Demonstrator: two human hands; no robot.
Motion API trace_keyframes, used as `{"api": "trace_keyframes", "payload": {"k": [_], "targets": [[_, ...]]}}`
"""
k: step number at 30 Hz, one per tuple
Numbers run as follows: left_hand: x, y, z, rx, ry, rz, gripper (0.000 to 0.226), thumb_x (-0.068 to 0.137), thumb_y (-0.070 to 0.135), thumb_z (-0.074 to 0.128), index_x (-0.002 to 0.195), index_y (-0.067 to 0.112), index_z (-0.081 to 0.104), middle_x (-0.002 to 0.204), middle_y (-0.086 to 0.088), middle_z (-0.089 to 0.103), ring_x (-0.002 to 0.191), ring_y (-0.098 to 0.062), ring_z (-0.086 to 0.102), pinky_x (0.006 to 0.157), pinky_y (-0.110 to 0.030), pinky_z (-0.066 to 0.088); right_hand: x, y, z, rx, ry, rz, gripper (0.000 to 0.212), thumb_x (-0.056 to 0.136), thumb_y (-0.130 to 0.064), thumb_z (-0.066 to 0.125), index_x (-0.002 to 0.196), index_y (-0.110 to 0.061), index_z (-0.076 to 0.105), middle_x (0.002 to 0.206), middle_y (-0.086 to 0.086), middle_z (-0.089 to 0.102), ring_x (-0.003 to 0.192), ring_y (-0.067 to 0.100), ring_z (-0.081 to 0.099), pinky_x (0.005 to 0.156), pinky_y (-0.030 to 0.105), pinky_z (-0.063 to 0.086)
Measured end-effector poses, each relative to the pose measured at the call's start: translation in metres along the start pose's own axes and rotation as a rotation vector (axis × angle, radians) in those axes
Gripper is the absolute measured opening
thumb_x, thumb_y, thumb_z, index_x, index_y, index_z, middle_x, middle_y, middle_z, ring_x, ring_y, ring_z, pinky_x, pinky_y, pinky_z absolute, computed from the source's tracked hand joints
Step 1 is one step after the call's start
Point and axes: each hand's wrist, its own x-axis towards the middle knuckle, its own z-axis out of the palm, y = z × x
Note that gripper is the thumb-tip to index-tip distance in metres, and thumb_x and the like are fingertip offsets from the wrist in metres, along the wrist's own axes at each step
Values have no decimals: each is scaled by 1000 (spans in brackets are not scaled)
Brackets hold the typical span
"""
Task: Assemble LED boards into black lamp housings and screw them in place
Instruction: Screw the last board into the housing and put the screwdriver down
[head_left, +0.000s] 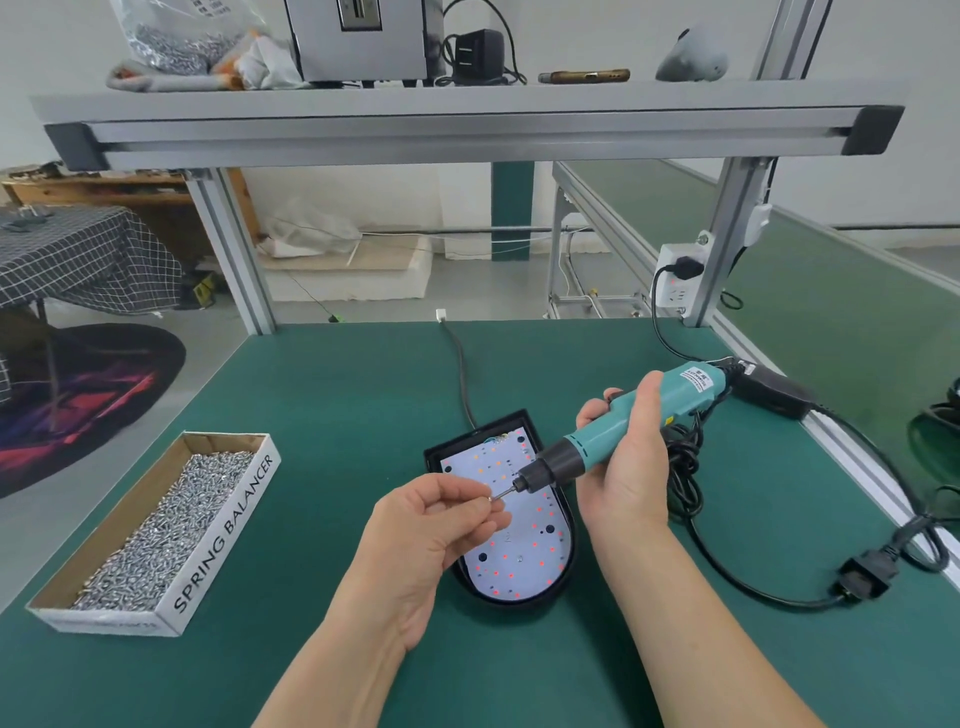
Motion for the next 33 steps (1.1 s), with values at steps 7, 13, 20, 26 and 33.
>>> {"api": "trace_keyframes", "payload": {"k": [7,13,20,26,33], "targets": [[-1,-1,1,3,-8,-10,9,84,-13,67,90,-6,67,85,-22,75,78,-30,76,62,-20,58,-1,-1,0,-19,-3,-12,34,95,-48,65,91,-17,53,66,-12,58,57,8,57,57,18,51],[-5,-3,5,35,31,52,9,83,-12,69,87,-4,67,82,-21,75,79,-31,76,63,-20,57,-3,-2,1,-55,-14,-23,34,95,-49,64,89,-18,53,63,-12,58,57,8,56,56,19,51],[-12,-20,16,557,203,477,32,83,-4,69,70,24,65,69,3,69,70,-20,69,66,-28,54,-5,0,2,-107,3,-23,33,95,-51,62,88,-20,52,58,-13,60,56,8,57,59,19,50],[-8,-30,14,758,245,714,29,83,-4,71,74,22,63,72,9,63,67,-15,59,64,-27,50,-4,2,1,-108,15,-11,32,96,-48,62,88,-19,51,57,-12,60,55,8,56,55,17,50],[-5,-28,7,622,159,522,38,83,5,75,98,36,58,88,16,70,80,-5,70,73,-17,55,-3,-4,1,-86,41,-1,33,95,-49,64,86,-19,52,56,-12,59,53,7,56,52,18,49]]}}
